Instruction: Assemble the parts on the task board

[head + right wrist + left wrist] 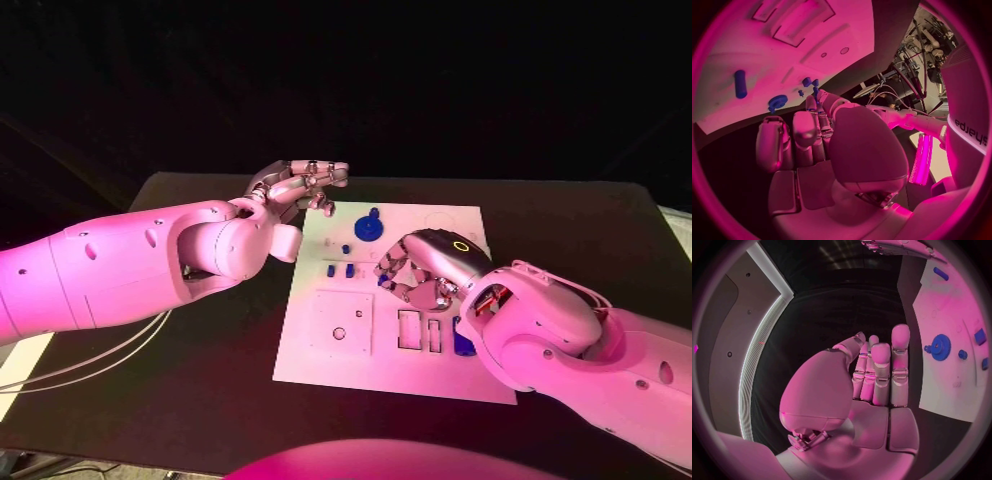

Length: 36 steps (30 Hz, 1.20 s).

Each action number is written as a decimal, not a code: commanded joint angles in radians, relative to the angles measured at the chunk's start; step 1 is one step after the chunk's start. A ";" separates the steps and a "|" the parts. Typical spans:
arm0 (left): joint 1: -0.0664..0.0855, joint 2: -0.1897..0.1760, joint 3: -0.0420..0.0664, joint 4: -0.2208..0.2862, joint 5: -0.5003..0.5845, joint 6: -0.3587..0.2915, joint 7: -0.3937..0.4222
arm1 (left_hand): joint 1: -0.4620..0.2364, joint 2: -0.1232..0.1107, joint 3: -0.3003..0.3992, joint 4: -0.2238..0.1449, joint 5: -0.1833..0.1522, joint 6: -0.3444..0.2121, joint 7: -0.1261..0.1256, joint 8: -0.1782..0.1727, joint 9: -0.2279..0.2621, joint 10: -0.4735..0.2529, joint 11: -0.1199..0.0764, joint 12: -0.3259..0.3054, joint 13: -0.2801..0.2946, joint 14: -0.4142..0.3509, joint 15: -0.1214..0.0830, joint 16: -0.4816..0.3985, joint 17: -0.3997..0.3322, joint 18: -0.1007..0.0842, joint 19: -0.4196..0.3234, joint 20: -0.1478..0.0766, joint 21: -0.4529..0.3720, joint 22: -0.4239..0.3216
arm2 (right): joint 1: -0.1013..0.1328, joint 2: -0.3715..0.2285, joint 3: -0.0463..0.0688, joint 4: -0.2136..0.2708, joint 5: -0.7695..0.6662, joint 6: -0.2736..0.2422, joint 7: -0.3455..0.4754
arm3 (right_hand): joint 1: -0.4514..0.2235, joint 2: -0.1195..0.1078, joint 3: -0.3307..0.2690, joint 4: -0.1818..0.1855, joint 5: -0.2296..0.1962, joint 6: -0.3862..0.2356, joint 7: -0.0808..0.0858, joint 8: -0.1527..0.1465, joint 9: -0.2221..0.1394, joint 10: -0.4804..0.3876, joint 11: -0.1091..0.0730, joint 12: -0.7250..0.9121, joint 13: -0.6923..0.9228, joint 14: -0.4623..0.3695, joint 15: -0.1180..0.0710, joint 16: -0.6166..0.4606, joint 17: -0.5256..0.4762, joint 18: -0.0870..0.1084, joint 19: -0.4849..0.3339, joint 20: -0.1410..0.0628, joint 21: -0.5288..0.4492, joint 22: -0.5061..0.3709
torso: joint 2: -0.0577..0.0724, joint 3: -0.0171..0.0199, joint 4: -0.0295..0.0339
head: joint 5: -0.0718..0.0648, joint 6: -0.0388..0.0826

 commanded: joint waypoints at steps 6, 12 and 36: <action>0.000 0.012 0.001 0.005 -0.005 0.007 0.022 | 0.004 0.008 -0.003 0.000 0.005 -0.010 -0.001 0.007 0.000 -0.005 0.000 0.005 0.001 0.000 0.002 0.004 0.001 0.009 0.002 -0.004 0.004 0.000 | -0.059 0.055 -0.002 -0.041 -0.018 0.008 0.055 | -0.004 0.004 0.008 -0.005 0.010 -0.001 0.006 0.001 0.002 0.003 0.006 -0.011 -0.003 0.032 -0.002 0.005 -0.001 -0.003 0.001 0.000 0.003 -0.002 | 0.002 -0.0017 0.0042 | 0.049 -0.025; 0.000 0.013 0.001 0.007 -0.005 0.010 0.020 | 0.004 0.008 -0.003 0.000 0.005 -0.010 -0.001 0.007 0.000 -0.006 0.001 0.006 0.001 0.000 0.002 0.004 0.001 0.009 0.001 -0.004 0.002 -0.001 | -0.075 0.085 -0.007 -0.085 -0.017 0.016 0.072 | -0.005 0.004 0.010 -0.007 0.010 -0.002 0.007 -0.001 0.002 0.002 0.007 -0.013 -0.003 0.032 -0.001 0.004 -0.003 -0.003 -0.001 0.000 0.001 -0.005 | 0.002 -0.0004 0.0022 | 0.060 -0.034; 0.001 0.016 0.002 0.008 -0.005 0.031 -0.001 | 0.000 0.008 -0.006 0.002 0.005 -0.013 0.001 0.007 0.000 -0.009 0.002 0.009 0.002 -0.001 0.003 0.003 -0.003 0.010 0.000 -0.003 -0.004 -0.005 | -0.088 0.131 -0.016 -0.151 -0.020 0.054 0.091 | -0.011 0.004 0.009 -0.008 0.004 -0.003 0.009 -0.002 0.003 0.001 0.009 -0.016 -0.004 0.031 0.001 0.005 -0.004 -0.002 -0.002 0.001 0.001 -0.007 | 0.000 0.0003 0.0015 | 0.079 -0.056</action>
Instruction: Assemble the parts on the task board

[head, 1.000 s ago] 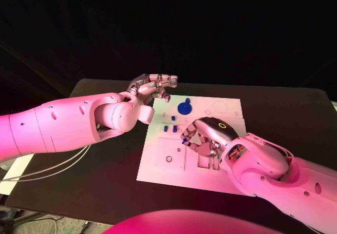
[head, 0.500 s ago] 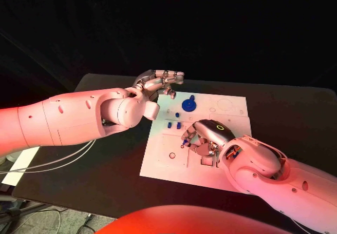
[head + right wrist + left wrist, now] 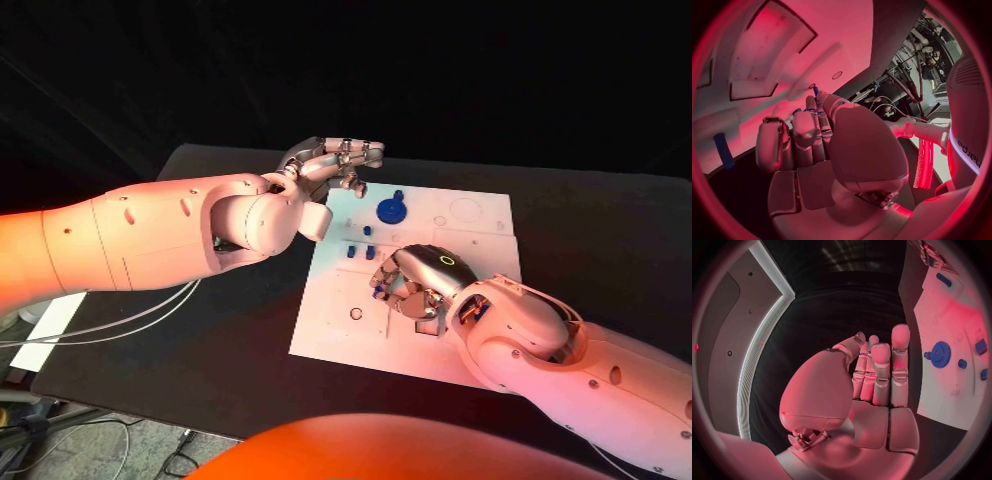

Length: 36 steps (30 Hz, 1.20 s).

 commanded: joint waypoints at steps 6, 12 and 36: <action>0.001 0.001 0.001 0.003 -0.004 0.022 0.000 | 0.000 0.008 -0.006 0.001 0.005 -0.006 0.001 0.003 0.000 -0.006 -0.002 0.003 0.001 -0.001 0.003 0.003 -0.001 0.010 0.000 -0.003 -0.004 -0.001 | -0.002 -0.003 -0.001 -0.002 -0.019 0.031 0.006 | -0.007 0.000 0.004 -0.003 0.000 0.002 0.007 0.003 0.001 0.001 0.009 -0.006 -0.001 0.031 0.001 0.005 0.000 -0.002 -0.002 0.001 0.001 -0.001 | -0.001 -0.0001 -0.0008 | 0.003 -0.004; 0.001 0.000 0.001 0.002 -0.004 0.022 -0.001 | 0.000 0.008 -0.006 0.002 0.005 -0.006 0.001 0.003 0.000 -0.006 -0.002 0.003 0.001 -0.001 0.004 0.003 -0.001 0.010 0.000 -0.003 -0.005 -0.002 | -0.002 -0.006 -0.001 -0.005 -0.026 0.031 -0.003 | -0.008 0.000 0.004 -0.003 0.000 0.002 0.008 0.003 0.001 0.001 0.009 -0.007 -0.001 0.031 0.001 0.007 0.001 -0.002 -0.001 0.002 0.001 0.000 | -0.001 0.0005 -0.0005 | 0.004 -0.007; 0.001 0.002 0.001 0.003 -0.004 0.024 -0.003 | -0.001 0.008 -0.007 0.002 0.006 -0.008 0.001 0.004 -0.001 -0.008 -0.001 0.005 0.002 -0.002 0.004 0.003 -0.002 0.010 -0.001 -0.003 -0.007 -0.003 | -0.001 0.014 -0.011 -0.019 -0.053 0.111 -0.047 | -0.014 -0.003 0.002 -0.006 -0.005 0.000 0.008 0.001 0.002 0.000 0.010 -0.010 -0.001 0.030 0.002 0.007 0.000 -0.002 -0.004 0.003 0.000 -0.003 | -0.001 -0.0005 -0.0007 | 0.002 -0.012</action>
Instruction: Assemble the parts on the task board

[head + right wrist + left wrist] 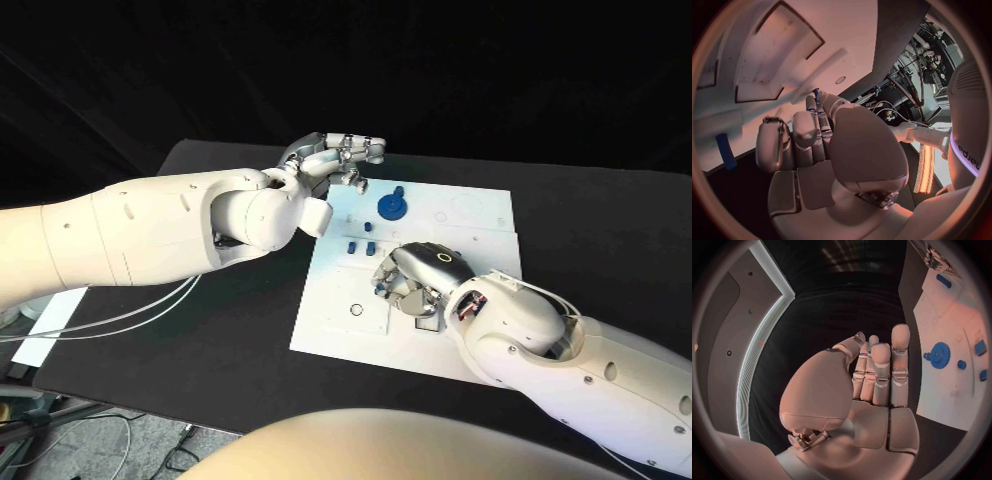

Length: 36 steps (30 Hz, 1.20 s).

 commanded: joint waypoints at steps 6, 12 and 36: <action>0.001 0.002 0.001 0.004 -0.004 0.020 0.002 | -0.001 0.008 -0.005 -0.001 0.006 -0.008 0.001 0.004 -0.001 -0.008 -0.001 0.005 0.001 -0.002 0.004 0.003 -0.001 0.010 -0.001 -0.003 -0.004 -0.001 | -0.004 0.005 -0.011 -0.013 -0.025 0.061 -0.038 | -0.020 -0.002 -0.002 -0.005 -0.003 -0.011 0.007 -0.006 -0.001 -0.013 0.011 -0.015 -0.002 0.028 0.005 0.002 -0.005 -0.001 -0.007 0.005 -0.003 -0.006 | 0.000 -0.0004 0.0005 | 0.000 -0.002; 0.001 0.001 0.001 0.004 -0.004 0.023 -0.002 | -0.002 0.008 -0.006 -0.001 0.006 -0.010 0.002 0.004 -0.001 -0.011 -0.001 0.007 0.001 -0.001 0.005 0.005 0.002 0.010 0.000 -0.002 -0.003 0.000 | -0.003 0.005 -0.012 -0.015 -0.026 0.049 -0.041 | -0.033 -0.009 -0.001 -0.008 -0.004 -0.037 0.017 -0.017 -0.006 -0.034 0.021 -0.027 -0.002 0.025 0.012 0.001 -0.011 0.000 -0.011 0.010 -0.006 -0.010 | 0.000 -0.0004 0.0003 | 0.000 -0.002; 0.001 -0.007 0.001 0.003 -0.004 0.041 -0.015 | -0.004 0.008 -0.007 0.000 0.006 -0.013 0.003 0.004 -0.001 -0.015 0.000 0.008 0.002 -0.002 0.005 0.005 0.000 0.010 0.000 -0.002 -0.005 -0.002 | 0.003 -0.090 0.012 0.090 -0.012 -0.112 -0.019 | -0.065 -0.040 -0.038 -0.034 0.013 -0.160 0.013 -0.009 -0.046 -0.187 0.042 0.034 0.010 -0.002 0.029 -0.068 -0.099 0.022 -0.067 0.029 -0.078 -0.112 | 0.000 0.0001 -0.0034 | -0.015 0.016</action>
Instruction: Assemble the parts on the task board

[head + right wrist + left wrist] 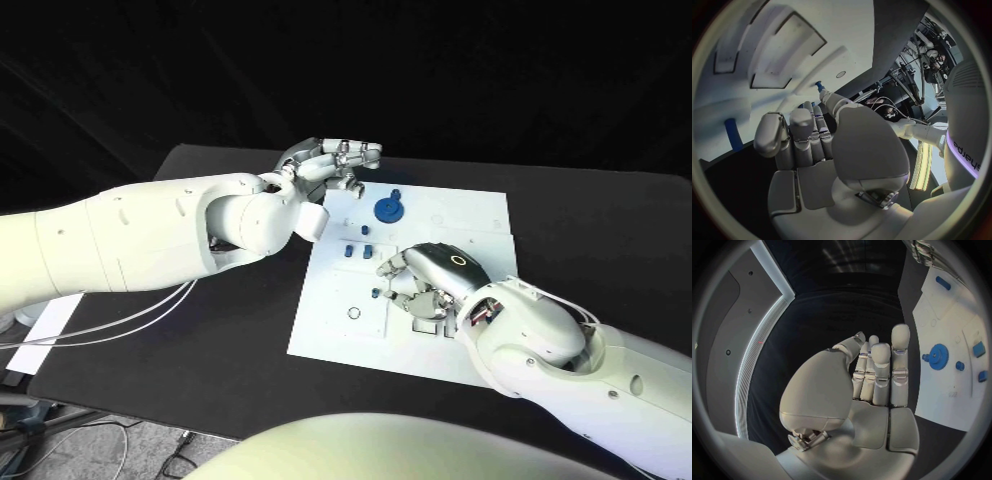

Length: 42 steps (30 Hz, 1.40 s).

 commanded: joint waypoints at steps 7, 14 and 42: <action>0.001 -0.008 0.001 0.004 -0.006 0.027 0.003 | -0.004 0.007 -0.008 0.000 0.006 -0.009 -0.001 0.004 -0.002 -0.009 0.001 0.004 0.001 -0.002 0.005 0.006 -0.001 0.010 0.000 -0.002 -0.005 -0.002 | 0.043 -0.094 0.032 0.049 0.030 -0.003 -0.027 | -0.010 -0.003 -0.015 0.003 0.008 0.010 -0.008 0.000 -0.001 0.004 -0.010 0.033 0.000 0.003 -0.004 0.001 0.002 0.003 0.017 -0.004 0.010 0.018 | 0.000 -0.0013 -0.0012 | -0.027 0.023; 0.001 -0.014 0.001 0.005 -0.011 0.023 0.009 | -0.001 0.008 -0.008 -0.002 0.006 -0.010 -0.001 0.004 -0.002 -0.010 0.000 0.006 0.002 -0.002 0.005 0.006 -0.002 0.010 0.001 -0.002 -0.004 -0.001 | 0.083 -0.159 0.041 0.026 0.035 0.063 -0.048 | -0.006 -0.011 -0.117 0.016 0.010 -0.048 -0.022 -0.003 -0.021 -0.105 0.005 0.005 -0.008 0.003 0.008 -0.010 -0.021 0.008 0.010 0.008 -0.007 -0.007 | -0.001 -0.0006 -0.0025 | -0.047 0.037; 0.001 -0.015 0.000 0.003 -0.012 0.029 0.003 | -0.001 0.007 -0.009 -0.002 0.006 -0.010 -0.001 0.005 -0.002 -0.010 0.000 0.007 0.002 -0.003 0.005 0.005 -0.004 0.010 0.000 -0.001 -0.006 -0.002 | 0.091 -0.135 0.041 -0.044 0.001 0.149 -0.056 | 0.075 0.068 -0.097 0.034 -0.041 0.070 -0.006 0.021 -0.012 0.096 -0.033 0.068 -0.010 0.011 -0.022 0.014 -0.018 0.002 0.031 -0.017 0.006 0.015 | 0.001 -0.0005 0.0013 | -0.050 0.033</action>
